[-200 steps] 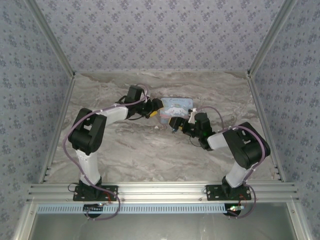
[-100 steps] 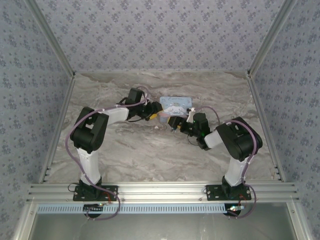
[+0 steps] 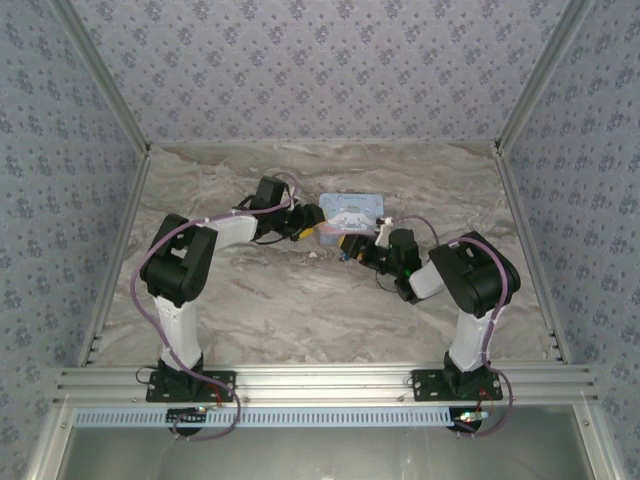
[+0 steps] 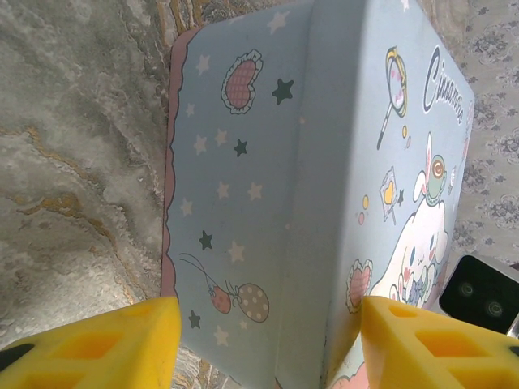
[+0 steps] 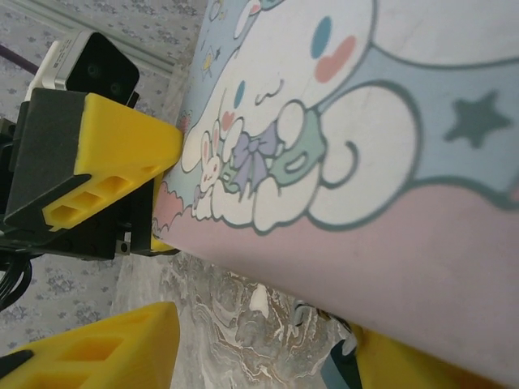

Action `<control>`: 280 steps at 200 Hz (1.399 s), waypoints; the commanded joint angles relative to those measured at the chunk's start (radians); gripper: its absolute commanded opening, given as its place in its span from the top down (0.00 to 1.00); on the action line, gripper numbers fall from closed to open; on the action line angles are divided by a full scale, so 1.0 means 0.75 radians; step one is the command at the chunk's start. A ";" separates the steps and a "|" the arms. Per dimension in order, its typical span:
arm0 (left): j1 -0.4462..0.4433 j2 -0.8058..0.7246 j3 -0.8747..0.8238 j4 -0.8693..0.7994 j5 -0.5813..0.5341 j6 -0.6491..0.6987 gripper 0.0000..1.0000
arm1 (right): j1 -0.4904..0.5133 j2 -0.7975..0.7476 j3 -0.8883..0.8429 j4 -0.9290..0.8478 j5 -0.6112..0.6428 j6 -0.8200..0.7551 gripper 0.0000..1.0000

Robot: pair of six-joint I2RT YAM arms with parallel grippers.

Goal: Unlock a padlock with a key

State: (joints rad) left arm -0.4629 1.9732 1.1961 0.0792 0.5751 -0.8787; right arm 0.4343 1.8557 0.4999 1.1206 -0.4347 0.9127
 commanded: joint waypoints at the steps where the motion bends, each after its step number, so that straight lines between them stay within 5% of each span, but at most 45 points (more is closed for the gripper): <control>1: -0.006 0.012 -0.007 -0.130 -0.060 0.044 0.42 | -0.011 0.013 -0.022 0.095 -0.011 0.008 0.47; 93: -0.006 -0.007 -0.006 -0.146 -0.072 0.046 0.42 | -0.019 0.014 -0.038 0.066 0.001 0.000 0.63; 205: -0.006 -0.021 -0.010 -0.171 -0.095 0.062 0.42 | -0.027 0.005 -0.063 0.005 0.043 -0.013 0.94; 280: -0.006 -0.055 -0.076 -0.185 -0.122 0.083 0.42 | -0.051 -0.044 -0.113 0.046 0.118 0.029 0.99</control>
State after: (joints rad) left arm -0.4660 1.9484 1.1877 0.0456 0.5343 -0.8459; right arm 0.4076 1.8496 0.4393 1.1347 -0.3923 0.9115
